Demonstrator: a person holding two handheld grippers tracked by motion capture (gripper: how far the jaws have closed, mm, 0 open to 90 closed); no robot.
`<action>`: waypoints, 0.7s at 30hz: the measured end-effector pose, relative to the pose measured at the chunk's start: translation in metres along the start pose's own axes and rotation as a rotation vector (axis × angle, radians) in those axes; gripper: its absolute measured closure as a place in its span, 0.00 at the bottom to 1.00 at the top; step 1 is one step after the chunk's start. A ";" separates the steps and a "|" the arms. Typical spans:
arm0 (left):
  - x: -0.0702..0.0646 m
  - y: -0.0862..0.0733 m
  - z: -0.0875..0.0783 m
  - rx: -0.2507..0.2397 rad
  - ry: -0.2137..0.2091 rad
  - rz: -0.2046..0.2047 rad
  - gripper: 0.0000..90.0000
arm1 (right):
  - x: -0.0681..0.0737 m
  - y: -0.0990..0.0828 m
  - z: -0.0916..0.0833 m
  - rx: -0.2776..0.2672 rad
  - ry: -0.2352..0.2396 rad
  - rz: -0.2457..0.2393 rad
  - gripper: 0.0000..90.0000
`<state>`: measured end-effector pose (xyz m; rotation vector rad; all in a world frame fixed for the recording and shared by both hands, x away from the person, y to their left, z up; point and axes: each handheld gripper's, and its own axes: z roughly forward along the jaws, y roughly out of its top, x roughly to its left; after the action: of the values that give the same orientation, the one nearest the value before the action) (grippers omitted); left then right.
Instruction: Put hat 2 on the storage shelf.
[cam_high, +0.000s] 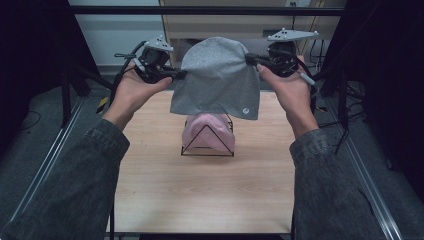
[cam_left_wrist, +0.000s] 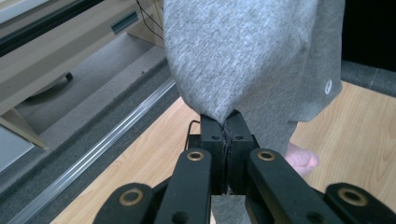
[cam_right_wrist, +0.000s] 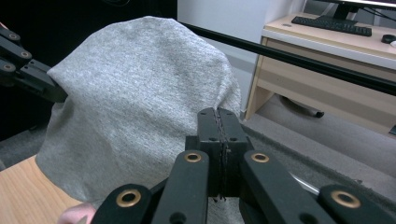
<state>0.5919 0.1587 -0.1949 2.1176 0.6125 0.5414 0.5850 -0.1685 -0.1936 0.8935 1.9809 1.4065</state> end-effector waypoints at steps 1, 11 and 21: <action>0.001 0.001 -0.001 -0.004 0.001 -0.004 0.99 | 0.000 0.001 0.001 -0.002 0.000 0.002 1.00; 0.015 0.002 -0.001 -0.021 0.034 -0.011 0.99 | -0.001 0.007 0.013 -0.016 -0.002 0.001 1.00; 0.026 -0.012 0.014 -0.002 0.053 -0.011 0.99 | -0.007 -0.001 0.041 -0.004 0.001 -0.002 1.00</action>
<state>0.6177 0.1719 -0.2085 2.1028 0.6525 0.5932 0.6200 -0.1498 -0.2067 0.8891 1.9783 1.4101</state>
